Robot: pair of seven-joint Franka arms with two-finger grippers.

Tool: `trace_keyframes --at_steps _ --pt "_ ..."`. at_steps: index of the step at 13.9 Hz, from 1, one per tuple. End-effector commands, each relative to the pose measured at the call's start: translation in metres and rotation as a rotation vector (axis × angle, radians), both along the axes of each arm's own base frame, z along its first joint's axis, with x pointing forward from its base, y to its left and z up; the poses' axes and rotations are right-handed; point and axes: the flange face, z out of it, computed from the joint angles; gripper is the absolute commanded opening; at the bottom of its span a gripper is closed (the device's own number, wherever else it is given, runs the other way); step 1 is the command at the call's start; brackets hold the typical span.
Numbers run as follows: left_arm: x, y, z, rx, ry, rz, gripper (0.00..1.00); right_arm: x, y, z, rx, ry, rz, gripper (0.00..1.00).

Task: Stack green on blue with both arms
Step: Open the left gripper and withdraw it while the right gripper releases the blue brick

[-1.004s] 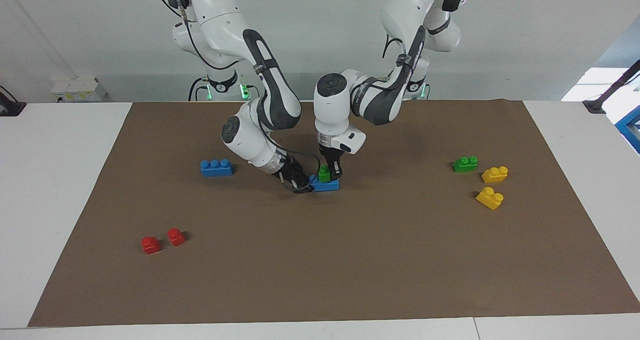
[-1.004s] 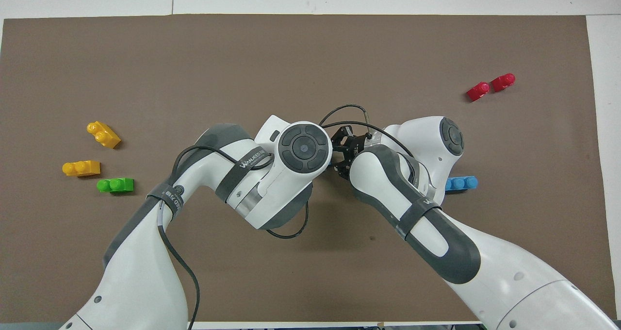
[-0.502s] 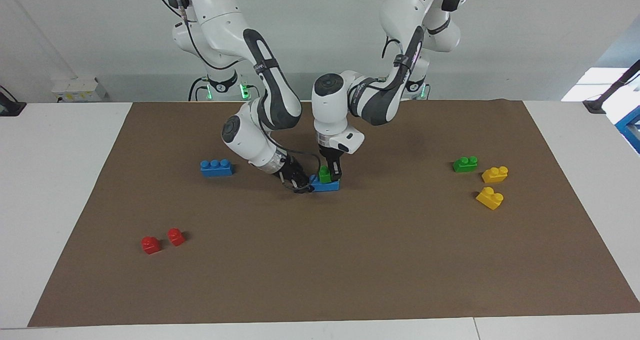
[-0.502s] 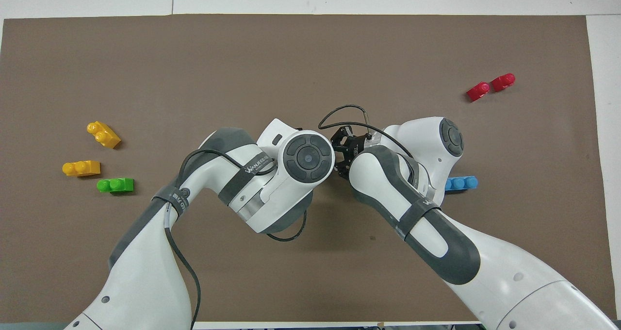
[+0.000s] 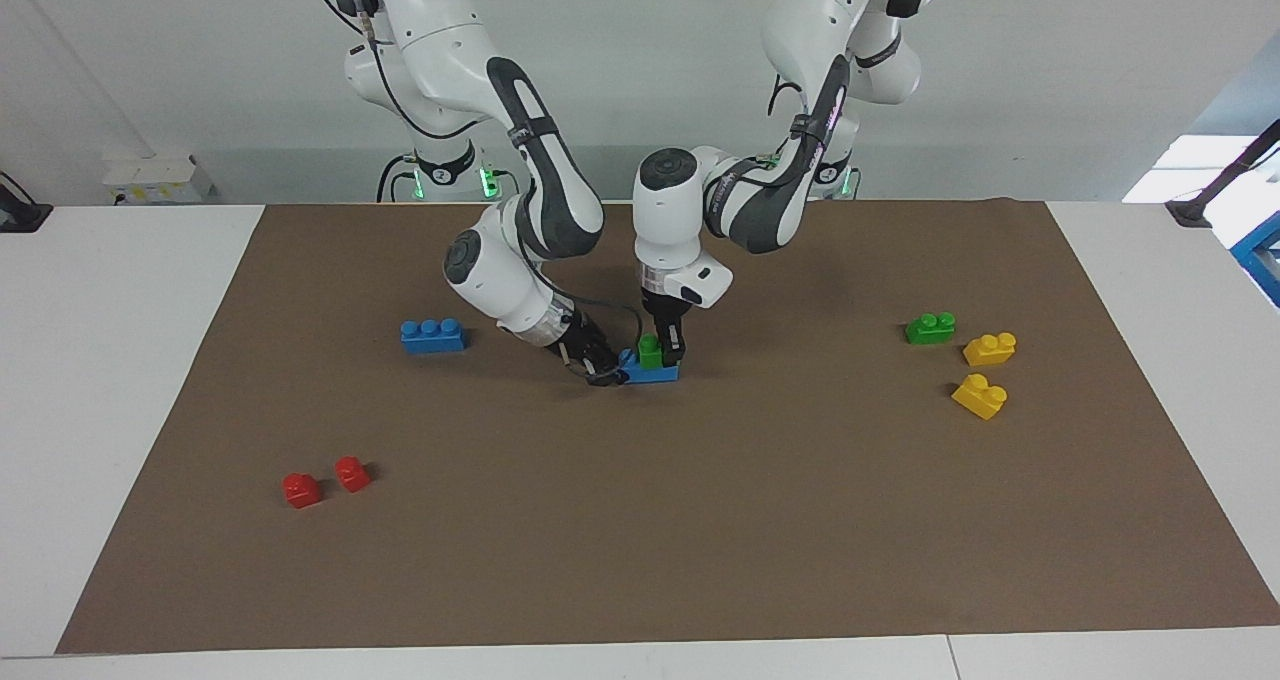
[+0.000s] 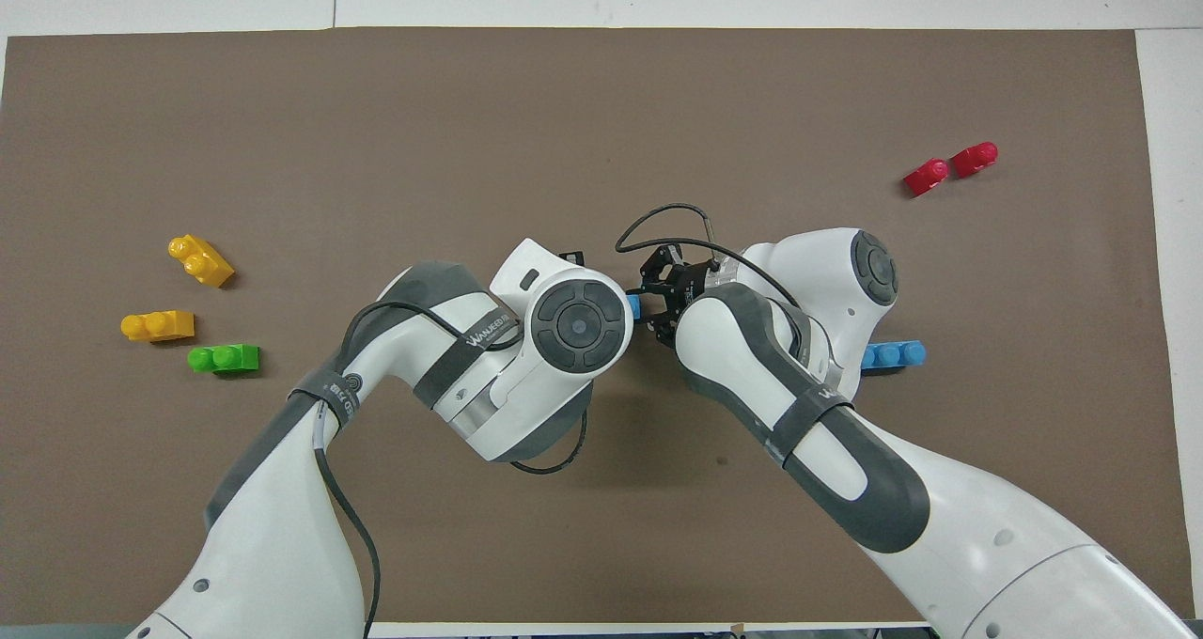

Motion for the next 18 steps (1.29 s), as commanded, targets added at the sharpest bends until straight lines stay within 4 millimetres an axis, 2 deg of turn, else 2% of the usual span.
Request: trace_keyframes --at_steps 1,3,5,6,7,9,10,13,15,18 --pt "0.010 0.008 -0.022 0.040 0.018 0.026 0.99 -0.003 -0.015 -0.028 -0.038 -0.032 -0.013 0.00" --pt "0.009 0.010 -0.006 0.048 0.011 0.010 1.00 -0.003 -0.015 -0.027 -0.039 -0.035 -0.015 0.00" --pt "0.015 0.024 0.017 0.057 0.000 0.011 1.00 -0.004 -0.014 -0.027 -0.039 -0.035 -0.014 0.00" --pt "0.016 0.031 0.028 0.063 -0.003 0.008 1.00 -0.004 -0.014 -0.027 -0.040 -0.035 -0.014 0.14" --pt "0.020 0.040 0.042 0.067 -0.012 0.005 1.00 -0.004 -0.013 -0.028 -0.042 -0.038 -0.019 0.56" --pt "0.027 0.061 0.064 0.085 -0.012 -0.019 1.00 -0.003 -0.013 -0.028 -0.046 -0.044 -0.028 0.77" --pt "0.031 0.072 0.074 0.094 -0.013 -0.039 1.00 -0.003 -0.013 -0.028 -0.046 -0.042 -0.027 0.80" --pt "0.053 0.120 0.101 0.100 -0.028 -0.030 1.00 -0.003 -0.013 -0.028 -0.046 -0.043 -0.029 0.80" --pt "0.060 0.139 0.110 0.106 -0.015 -0.085 1.00 -0.003 -0.013 -0.028 -0.046 -0.042 -0.027 0.81" --pt "0.072 0.184 0.121 0.137 0.037 -0.202 1.00 -0.003 -0.012 -0.027 -0.045 -0.042 -0.027 0.82"
